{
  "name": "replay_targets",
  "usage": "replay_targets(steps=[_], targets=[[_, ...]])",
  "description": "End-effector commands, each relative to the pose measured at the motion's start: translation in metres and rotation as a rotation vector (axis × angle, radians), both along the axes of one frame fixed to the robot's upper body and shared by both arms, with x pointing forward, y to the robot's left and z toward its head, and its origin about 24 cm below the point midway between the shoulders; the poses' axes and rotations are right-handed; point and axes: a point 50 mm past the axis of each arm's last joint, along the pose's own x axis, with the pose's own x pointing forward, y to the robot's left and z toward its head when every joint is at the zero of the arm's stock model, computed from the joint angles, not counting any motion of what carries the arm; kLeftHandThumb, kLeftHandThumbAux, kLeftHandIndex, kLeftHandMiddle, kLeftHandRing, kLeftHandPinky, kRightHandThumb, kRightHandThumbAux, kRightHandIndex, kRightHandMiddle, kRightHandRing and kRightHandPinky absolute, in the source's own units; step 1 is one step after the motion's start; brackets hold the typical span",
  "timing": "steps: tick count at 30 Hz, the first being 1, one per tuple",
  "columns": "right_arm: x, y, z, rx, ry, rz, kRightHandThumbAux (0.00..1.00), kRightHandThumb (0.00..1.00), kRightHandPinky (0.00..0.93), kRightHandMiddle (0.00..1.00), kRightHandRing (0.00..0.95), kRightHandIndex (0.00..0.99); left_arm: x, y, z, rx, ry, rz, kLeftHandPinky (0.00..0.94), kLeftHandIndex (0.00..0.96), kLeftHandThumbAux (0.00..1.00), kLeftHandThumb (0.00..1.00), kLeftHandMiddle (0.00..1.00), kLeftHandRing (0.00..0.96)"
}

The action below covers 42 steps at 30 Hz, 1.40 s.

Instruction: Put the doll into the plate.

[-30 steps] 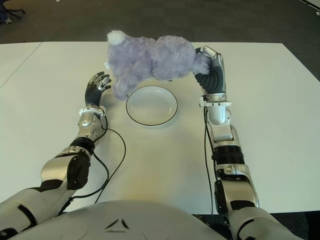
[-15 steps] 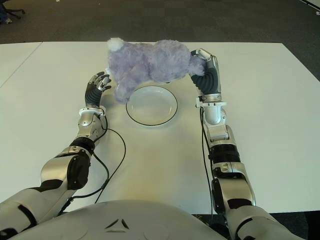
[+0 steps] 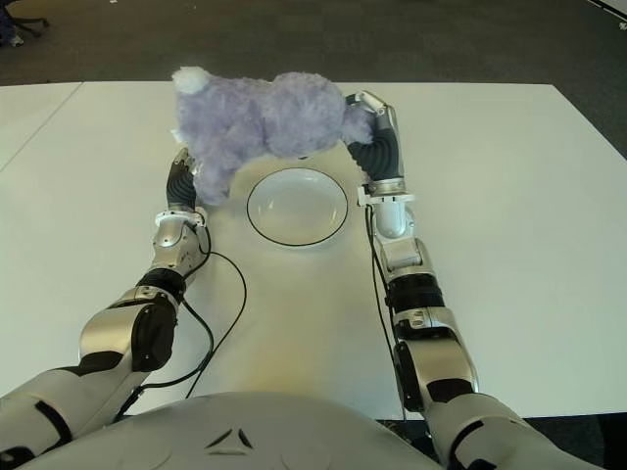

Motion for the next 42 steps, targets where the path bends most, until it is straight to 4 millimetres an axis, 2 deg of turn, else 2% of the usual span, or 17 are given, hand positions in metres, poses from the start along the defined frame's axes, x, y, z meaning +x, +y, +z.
replay_targets(steps=[1, 3, 7, 12, 14, 18, 27, 30, 31, 33, 36, 42], targets=[[0.003, 0.011, 0.006, 0.06, -0.03, 0.046, 0.727, 0.683, 0.858, 0.86, 0.873, 0.434, -0.088, -0.017, -0.098, -0.102, 0.489, 0.021, 0.278, 0.228, 0.582, 0.0, 0.273, 0.283], [0.004, 0.016, 0.003, 0.061, -0.017, 0.052, 0.727, 0.682, 0.854, 0.86, 0.874, 0.434, -0.088, -0.016, -0.098, -0.103, 0.491, 0.024, 0.295, 0.226, 0.582, 0.0, 0.274, 0.287], [0.008, 0.018, -0.022, 0.045, 0.065, 0.041, 0.728, 0.681, 0.85, 0.859, 0.872, 0.434, -0.088, -0.017, -0.099, -0.109, 0.494, 0.03, 0.284, 0.234, 0.577, 0.0, 0.281, 0.294], [0.001, 0.022, -0.049, 0.014, 0.167, 0.055, 0.728, 0.68, 0.855, 0.859, 0.873, 0.434, -0.088, -0.018, -0.098, -0.117, 0.49, 0.03, 0.301, 0.241, 0.579, 0.0, 0.285, 0.297], [-0.002, 0.025, -0.061, -0.004, 0.219, 0.051, 0.728, 0.68, 0.883, 0.87, 0.882, 0.434, -0.088, -0.019, -0.098, -0.123, 0.49, 0.033, 0.303, 0.239, 0.579, 0.0, 0.284, 0.298], [-0.002, 0.026, -0.072, -0.034, 0.279, 0.036, 0.728, 0.68, 0.888, 0.88, 0.891, 0.435, -0.088, -0.019, -0.098, -0.115, 0.495, 0.032, 0.255, 0.233, 0.577, 0.0, 0.277, 0.284], [-0.011, 0.018, -0.1, -0.097, 0.396, 0.03, 0.728, 0.68, 0.885, 0.885, 0.892, 0.435, -0.088, -0.02, -0.099, -0.108, 0.505, 0.026, 0.269, 0.221, 0.571, 0.0, 0.266, 0.272], [-0.014, 0.01, -0.111, -0.128, 0.454, 0.015, 0.728, 0.68, 0.886, 0.886, 0.892, 0.435, -0.089, -0.02, -0.099, -0.115, 0.498, 0.026, 0.288, 0.227, 0.573, 0.0, 0.27, 0.279], [-0.015, 0.007, -0.114, -0.138, 0.475, 0.01, 0.756, 0.252, 0.9, 0.903, 0.905, 0.725, -0.089, -0.02, -0.099, -0.117, 0.496, 0.027, 0.294, 0.232, 0.571, 0.0, 0.273, 0.285], [-0.018, -0.005, -0.126, -0.163, 0.553, -0.016, 0.766, 0.093, 0.904, 0.91, 0.911, 0.818, -0.089, -0.021, -0.099, -0.122, 0.495, 0.029, 0.281, 0.235, 0.565, 0.0, 0.272, 0.286], [-0.019, -0.013, -0.132, -0.176, 0.603, -0.033, 0.769, 0.068, 0.903, 0.911, 0.912, 0.831, -0.089, -0.021, -0.099, -0.125, 0.496, 0.03, 0.269, 0.24, 0.562, 0.0, 0.272, 0.286], [-0.018, -0.029, -0.142, -0.184, 0.704, -0.076, 0.797, 0.094, 0.88, 0.905, 0.906, 0.828, -0.089, -0.021, -0.099, -0.134, 0.496, 0.031, 0.271, 0.239, 0.578, 0.0, 0.274, 0.285]])
